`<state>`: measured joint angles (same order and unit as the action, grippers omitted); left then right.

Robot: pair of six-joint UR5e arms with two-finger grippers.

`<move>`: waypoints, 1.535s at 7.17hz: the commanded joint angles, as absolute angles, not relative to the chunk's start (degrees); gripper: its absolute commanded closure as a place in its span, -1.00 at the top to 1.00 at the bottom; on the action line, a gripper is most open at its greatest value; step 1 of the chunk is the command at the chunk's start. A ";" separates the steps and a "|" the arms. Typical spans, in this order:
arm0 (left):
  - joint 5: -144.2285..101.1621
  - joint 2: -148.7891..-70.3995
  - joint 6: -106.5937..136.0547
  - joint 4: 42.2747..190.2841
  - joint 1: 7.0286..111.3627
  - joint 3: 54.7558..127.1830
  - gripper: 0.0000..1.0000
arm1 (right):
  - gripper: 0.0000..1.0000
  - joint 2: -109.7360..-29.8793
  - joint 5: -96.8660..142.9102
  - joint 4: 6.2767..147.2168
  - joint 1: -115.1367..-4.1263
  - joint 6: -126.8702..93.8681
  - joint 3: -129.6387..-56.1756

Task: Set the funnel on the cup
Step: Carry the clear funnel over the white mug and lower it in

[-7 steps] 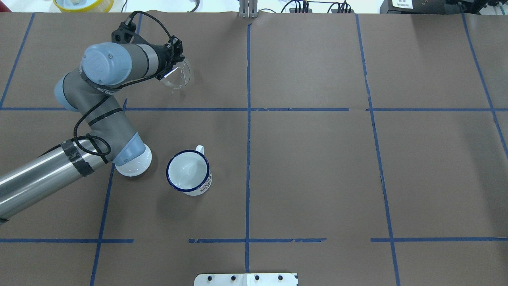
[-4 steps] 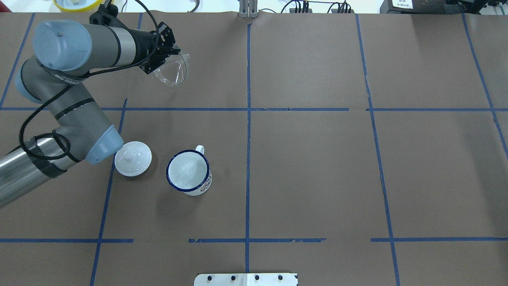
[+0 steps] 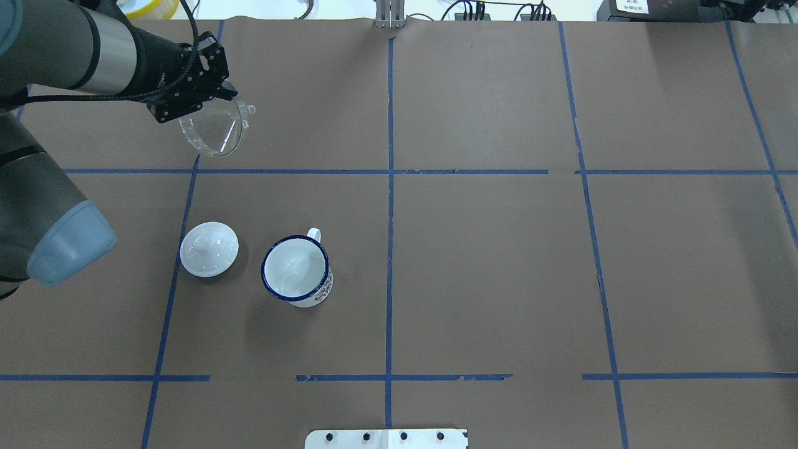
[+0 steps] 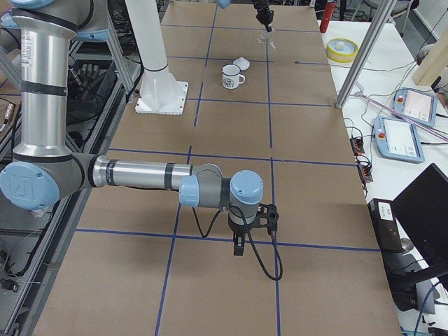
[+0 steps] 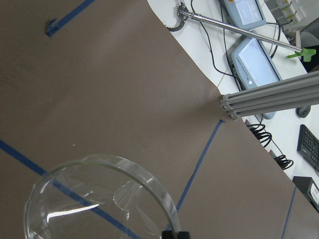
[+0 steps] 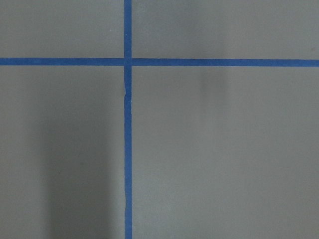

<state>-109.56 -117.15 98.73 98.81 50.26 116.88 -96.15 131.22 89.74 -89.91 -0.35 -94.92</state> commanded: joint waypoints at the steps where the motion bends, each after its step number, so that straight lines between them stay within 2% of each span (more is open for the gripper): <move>1: -109.95 -122.49 91.00 78.31 46.18 122.86 -1.00 | 1.00 -96.15 131.22 89.74 -89.91 -0.35 -94.92; 5: -103.15 -133.21 84.03 59.20 31.32 121.56 -1.00 | 1.00 -96.15 131.22 89.74 -89.91 -0.35 -94.92; 6: -101.88 -135.07 81.07 58.28 30.77 117.64 -1.00 | 1.00 -96.15 131.22 89.74 -89.91 -0.35 -94.92; 7: -101.78 -135.61 79.21 58.36 30.41 115.16 -1.00 | 1.00 -96.15 131.22 89.74 -89.91 -0.35 -94.92; 11: -100.63 -135.44 79.10 58.54 26.91 114.17 -1.00 | 1.00 -96.15 131.22 89.74 -89.91 -0.35 -94.83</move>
<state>-100.73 -135.45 79.15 58.55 28.56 114.30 -96.15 131.22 89.74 -89.91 -0.35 -94.91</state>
